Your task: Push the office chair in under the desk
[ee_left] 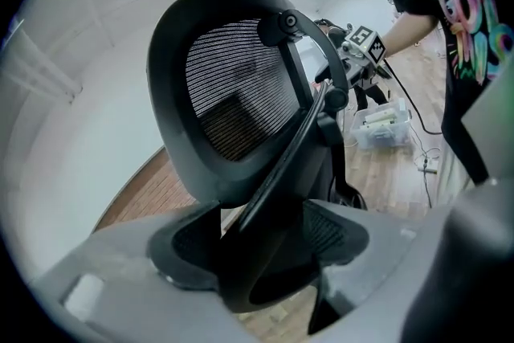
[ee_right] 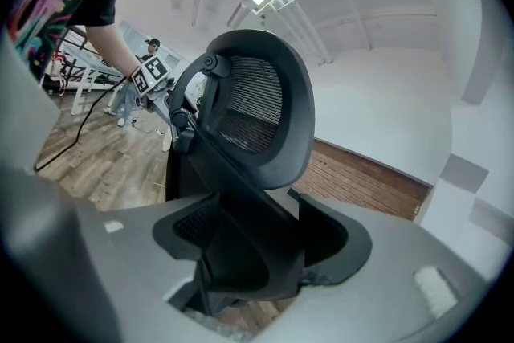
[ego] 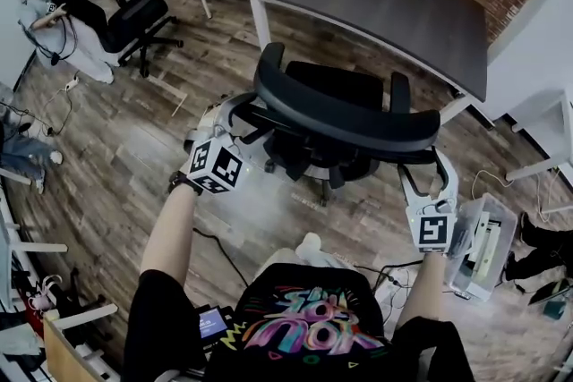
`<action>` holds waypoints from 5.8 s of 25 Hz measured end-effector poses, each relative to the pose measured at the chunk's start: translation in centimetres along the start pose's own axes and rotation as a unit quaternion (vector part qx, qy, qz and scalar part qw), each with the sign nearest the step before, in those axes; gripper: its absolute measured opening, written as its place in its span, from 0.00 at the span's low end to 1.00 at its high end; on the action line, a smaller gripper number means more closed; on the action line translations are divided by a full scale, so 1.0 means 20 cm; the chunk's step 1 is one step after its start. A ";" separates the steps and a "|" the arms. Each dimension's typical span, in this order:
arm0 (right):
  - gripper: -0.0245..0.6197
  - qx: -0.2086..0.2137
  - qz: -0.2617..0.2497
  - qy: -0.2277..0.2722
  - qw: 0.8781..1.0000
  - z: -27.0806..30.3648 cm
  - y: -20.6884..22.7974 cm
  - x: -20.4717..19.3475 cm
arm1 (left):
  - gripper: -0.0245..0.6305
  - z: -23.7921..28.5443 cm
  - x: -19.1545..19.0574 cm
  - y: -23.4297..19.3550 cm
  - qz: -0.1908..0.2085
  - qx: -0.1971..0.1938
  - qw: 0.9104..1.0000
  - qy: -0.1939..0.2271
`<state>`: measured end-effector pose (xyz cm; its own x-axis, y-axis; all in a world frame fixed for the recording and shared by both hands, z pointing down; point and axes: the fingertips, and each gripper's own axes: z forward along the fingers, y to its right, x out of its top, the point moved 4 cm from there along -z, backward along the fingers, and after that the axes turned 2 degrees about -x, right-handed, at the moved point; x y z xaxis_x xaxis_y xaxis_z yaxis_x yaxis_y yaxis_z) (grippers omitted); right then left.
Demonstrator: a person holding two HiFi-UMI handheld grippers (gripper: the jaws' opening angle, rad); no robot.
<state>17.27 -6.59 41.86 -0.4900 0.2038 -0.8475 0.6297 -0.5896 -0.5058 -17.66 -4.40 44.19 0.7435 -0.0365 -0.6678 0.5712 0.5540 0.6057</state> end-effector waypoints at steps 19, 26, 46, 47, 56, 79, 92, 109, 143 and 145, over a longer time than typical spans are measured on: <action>0.52 -0.081 0.020 -0.064 0.994 0.64 0.10 0.04 | 0.51 0.58 -0.23 -0.65 0.045 -0.050 0.995 0.068; 0.52 -0.104 0.020 -0.065 0.992 0.83 0.18 0.05 | 0.51 0.79 -0.26 -0.84 0.056 -0.066 0.993 0.085; 0.52 -0.136 0.030 -0.067 0.988 1.32 0.49 -0.03 | 0.52 1.35 -0.26 -1.26 0.057 -0.088 0.991 0.082; 0.52 -0.136 0.030 -0.067 0.988 1.35 0.51 -0.03 | 0.52 1.38 -0.26 -1.28 0.058 -0.089 0.991 0.081; 0.52 -0.141 0.043 -0.078 0.986 1.58 0.69 -0.07 | 0.52 1.64 -0.23 -1.48 0.054 -0.099 0.991 0.074; 0.54 -0.152 0.044 -0.086 0.984 1.74 0.83 -0.20 | 0.52 1.89 -0.22 -1.53 0.064 -0.096 0.988 0.103; 0.54 -0.132 0.044 -0.084 0.987 1.79 0.95 -0.23 | 0.52 1.94 -0.16 -1.55 0.057 -0.086 0.990 0.095; 0.47 -0.091 0.083 -0.101 0.987 1.68 0.84 -0.18 | 0.52 1.74 -0.20 -1.51 0.033 -0.071 0.993 0.086; 0.18 -0.136 0.217 0.022 0.966 1.42 0.50 0.12 | 0.21 1.28 0.10 -1.19 -0.294 -0.080 0.924 0.230; 0.15 -0.139 0.225 0.023 0.964 1.41 0.49 0.12 | 0.19 1.27 0.09 -1.19 -0.289 -0.080 0.925 0.232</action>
<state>5.32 -33.93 39.33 -0.1061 0.0156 -0.9942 0.9129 -0.3948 -0.1036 -21.05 -38.88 39.55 0.0796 -0.0252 -0.9965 0.7408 0.6704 0.0422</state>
